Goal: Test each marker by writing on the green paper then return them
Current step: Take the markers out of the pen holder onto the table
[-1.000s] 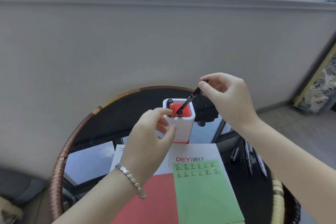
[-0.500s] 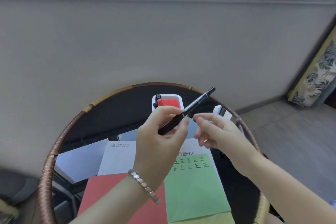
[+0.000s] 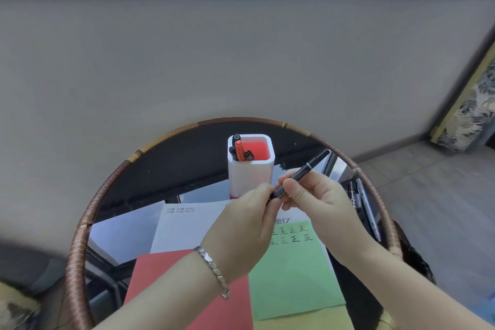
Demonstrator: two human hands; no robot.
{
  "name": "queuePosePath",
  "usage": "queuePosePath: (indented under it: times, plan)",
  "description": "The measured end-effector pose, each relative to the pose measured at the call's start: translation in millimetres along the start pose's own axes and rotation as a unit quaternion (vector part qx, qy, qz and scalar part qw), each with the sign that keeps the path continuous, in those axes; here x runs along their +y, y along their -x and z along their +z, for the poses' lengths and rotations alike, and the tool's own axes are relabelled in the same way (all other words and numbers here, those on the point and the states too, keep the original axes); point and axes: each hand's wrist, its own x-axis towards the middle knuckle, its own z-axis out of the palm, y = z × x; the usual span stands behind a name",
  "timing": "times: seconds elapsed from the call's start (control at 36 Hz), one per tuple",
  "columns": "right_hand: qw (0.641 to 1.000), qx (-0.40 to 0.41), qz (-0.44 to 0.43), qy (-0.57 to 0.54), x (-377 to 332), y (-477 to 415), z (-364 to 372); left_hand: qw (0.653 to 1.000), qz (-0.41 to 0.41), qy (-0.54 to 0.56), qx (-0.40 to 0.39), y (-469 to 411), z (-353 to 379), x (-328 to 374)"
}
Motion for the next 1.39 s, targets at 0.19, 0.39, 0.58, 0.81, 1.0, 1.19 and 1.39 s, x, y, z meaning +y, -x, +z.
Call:
queuePosePath:
  times: [0.19,0.39,0.58,0.81,1.0,1.19,1.39]
  plan:
    - [0.999,-0.019,-0.034,-0.038,3,4,-2,0.999,0.018,0.049,0.009,1,-3,0]
    - [0.999,-0.005,-0.034,-0.007,3,-1,-9,0.988,-0.093,0.095,-0.077,-5,-4,2]
    - [0.973,0.170,0.099,0.117,18,-41,-60,0.955,-0.241,0.159,-0.066,-6,-2,-5]
    - [0.877,0.082,0.139,0.453,56,-64,-86,0.946,-0.266,0.176,-0.064,0,13,-11]
    - [0.822,0.042,0.175,0.540,65,-70,-96,0.948,-0.276,0.146,-0.065,-17,36,-1]
    - [0.820,0.046,0.154,0.549,68,-61,-116,0.965,-0.247,0.043,-0.076,-64,92,2]
    - [0.834,0.054,0.121,0.536,69,-49,-125,0.960,-0.248,-0.010,-0.128,-93,125,5]
